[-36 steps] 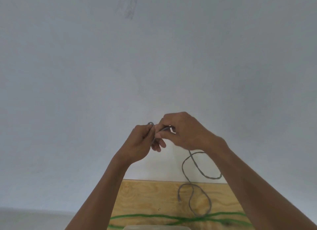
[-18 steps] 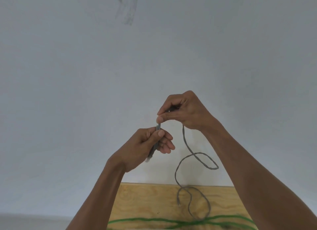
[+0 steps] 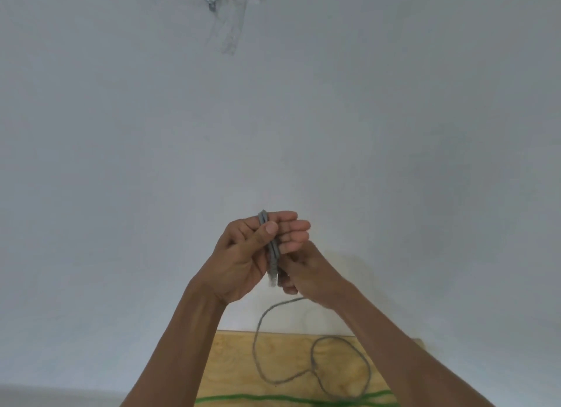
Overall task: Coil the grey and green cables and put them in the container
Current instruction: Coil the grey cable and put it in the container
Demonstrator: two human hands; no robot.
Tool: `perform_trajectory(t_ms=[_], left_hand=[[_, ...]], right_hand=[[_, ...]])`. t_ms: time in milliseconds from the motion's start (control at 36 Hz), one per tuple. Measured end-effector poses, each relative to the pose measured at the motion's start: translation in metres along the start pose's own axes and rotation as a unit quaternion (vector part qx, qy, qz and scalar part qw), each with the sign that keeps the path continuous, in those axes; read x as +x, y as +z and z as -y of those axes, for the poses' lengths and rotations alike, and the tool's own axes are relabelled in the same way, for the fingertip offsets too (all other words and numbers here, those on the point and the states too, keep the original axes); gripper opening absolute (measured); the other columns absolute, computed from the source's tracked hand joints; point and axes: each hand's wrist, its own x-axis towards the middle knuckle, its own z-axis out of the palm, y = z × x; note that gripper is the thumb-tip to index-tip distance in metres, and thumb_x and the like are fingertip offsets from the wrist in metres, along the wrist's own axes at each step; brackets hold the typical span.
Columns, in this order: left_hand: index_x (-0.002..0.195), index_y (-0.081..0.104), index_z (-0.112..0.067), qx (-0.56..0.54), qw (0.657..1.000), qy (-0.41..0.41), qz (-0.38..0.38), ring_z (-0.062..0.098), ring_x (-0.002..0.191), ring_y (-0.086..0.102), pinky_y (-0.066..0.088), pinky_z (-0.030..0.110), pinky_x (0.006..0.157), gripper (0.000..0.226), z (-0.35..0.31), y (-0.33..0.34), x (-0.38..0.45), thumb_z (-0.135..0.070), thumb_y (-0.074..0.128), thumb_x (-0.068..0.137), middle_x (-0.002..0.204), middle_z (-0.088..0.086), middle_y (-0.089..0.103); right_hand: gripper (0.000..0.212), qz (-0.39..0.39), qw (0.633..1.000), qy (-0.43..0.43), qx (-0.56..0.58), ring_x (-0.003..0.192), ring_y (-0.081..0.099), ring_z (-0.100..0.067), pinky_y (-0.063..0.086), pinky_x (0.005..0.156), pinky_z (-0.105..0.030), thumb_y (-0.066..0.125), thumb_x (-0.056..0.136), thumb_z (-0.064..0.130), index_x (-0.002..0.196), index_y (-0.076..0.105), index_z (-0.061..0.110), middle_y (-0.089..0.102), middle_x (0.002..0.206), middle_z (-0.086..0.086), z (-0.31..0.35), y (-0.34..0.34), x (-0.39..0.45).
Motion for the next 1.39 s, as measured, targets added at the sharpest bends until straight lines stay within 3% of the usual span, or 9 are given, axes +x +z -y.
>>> perform_trajectory(t_ms=[167,250,472,667,778,861,972,1222,1389], left_hand=[[0.125,0.058,0.006,0.008,0.998,0.041,-0.055,0.035,0.120,0.063,0.056,0.033,0.092,0.038,-0.004,-0.012,0.007,-0.012,0.049,0.093,0.128,0.024,0.065],[0.129,0.054,0.007,0.048,0.994,0.049,-0.082,0.034,0.121,0.063,0.055,0.035,0.096,0.039,-0.002,-0.019,0.011,-0.011,0.046,0.095,0.129,0.022,0.065],[0.116,0.065,0.002,0.413,0.908,-0.039,-0.054,0.014,0.096,0.073,0.056,0.031,0.092,0.027,0.010,-0.034,0.001,-0.010,0.043,0.106,0.100,0.001,0.077],[0.102,0.070,-0.001,0.212,0.971,-0.102,-0.040,0.027,0.067,0.062,0.043,0.040,0.070,0.056,0.020,-0.005,-0.013,-0.039,0.029,0.106,0.079,0.021,0.070],[0.101,0.071,-0.003,0.144,0.985,-0.094,-0.013,0.022,0.062,0.058,0.047,0.032,0.066,0.053,0.020,0.005,-0.013,-0.045,0.039,0.100,0.076,0.017,0.068],[0.104,0.069,0.000,0.105,0.992,-0.076,0.010,0.022,0.067,0.064,0.053,0.028,0.071,0.042,0.018,0.009,-0.013,-0.032,0.041,0.100,0.083,0.017,0.071],[0.109,0.068,0.001,0.083,0.995,-0.043,0.033,0.022,0.079,0.071,0.057,0.036,0.077,0.031,0.015,0.007,-0.007,-0.023,0.051,0.101,0.097,0.019,0.073],[0.116,0.060,0.007,0.056,0.998,-0.021,-0.029,0.026,0.097,0.074,0.059,0.028,0.081,0.036,0.009,-0.005,0.008,-0.017,0.054,0.090,0.110,0.020,0.074],[0.121,0.059,0.008,0.225,0.972,-0.008,-0.066,0.034,0.108,0.070,0.056,0.032,0.092,0.027,0.016,-0.018,0.014,-0.007,0.046,0.102,0.115,0.021,0.072]], right_hand=[[0.023,0.026,0.980,-0.078,-0.183,0.055,0.040,-0.012,0.035,0.053,-0.021,0.046,0.104,0.028,0.095,0.067,0.032,0.048,0.064,0.003,0.004,-0.007,-0.016],[0.025,0.036,0.961,-0.096,-0.258,0.056,0.041,-0.012,0.039,0.058,-0.026,0.048,0.103,0.031,0.102,0.070,0.018,0.047,0.062,-0.002,0.006,-0.006,-0.019],[0.015,0.016,0.929,-0.127,-0.348,0.048,0.047,-0.010,0.039,0.052,-0.022,0.072,0.088,0.032,0.081,0.074,0.019,0.063,0.060,0.002,0.044,-0.032,-0.015],[0.010,0.034,0.967,-0.139,-0.211,0.077,0.072,-0.018,0.058,0.079,-0.032,0.078,0.083,0.013,0.084,0.075,0.003,0.075,0.080,-0.006,0.074,-0.049,0.007],[0.005,0.005,0.990,-0.103,-0.094,0.060,0.058,-0.016,0.041,0.055,-0.022,0.077,0.082,0.008,0.081,0.073,0.004,0.070,0.071,-0.002,0.057,-0.050,0.015],[0.007,-0.020,0.996,-0.086,-0.001,0.070,0.052,-0.030,0.042,0.064,-0.037,0.073,0.085,0.018,0.081,0.075,0.012,0.069,0.074,-0.004,0.035,-0.044,0.014],[0.024,-0.009,0.997,-0.032,0.072,0.053,0.059,-0.008,0.047,0.051,-0.024,0.058,0.091,0.020,0.076,0.076,0.024,0.064,0.058,0.008,0.009,-0.023,0.002],[0.034,0.005,0.988,-0.016,-0.151,0.050,0.044,-0.012,0.037,0.050,-0.021,0.049,0.103,0.027,0.078,0.061,0.007,0.059,0.063,0.008,-0.006,-0.008,-0.019],[0.024,0.031,0.930,-0.046,-0.364,0.046,0.043,-0.008,0.042,0.057,-0.035,0.053,0.098,0.038,0.083,0.065,0.024,0.050,0.050,0.010,0.008,-0.015,-0.024]])
